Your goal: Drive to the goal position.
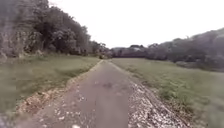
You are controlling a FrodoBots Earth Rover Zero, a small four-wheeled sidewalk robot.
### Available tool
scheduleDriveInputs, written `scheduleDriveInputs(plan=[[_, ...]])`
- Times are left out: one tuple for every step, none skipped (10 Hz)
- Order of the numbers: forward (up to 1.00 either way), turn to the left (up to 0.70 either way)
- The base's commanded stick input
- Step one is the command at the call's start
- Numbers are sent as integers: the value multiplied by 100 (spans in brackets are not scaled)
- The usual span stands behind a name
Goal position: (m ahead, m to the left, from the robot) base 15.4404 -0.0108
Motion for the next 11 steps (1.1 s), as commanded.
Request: scheduleDriveInputs(plan=[[70, 0], [70, 0], [70, 0], [70, 0], [70, 0], [70, 0], [70, 0], [70, 0], [70, 0], [70, 0], [70, 0]])
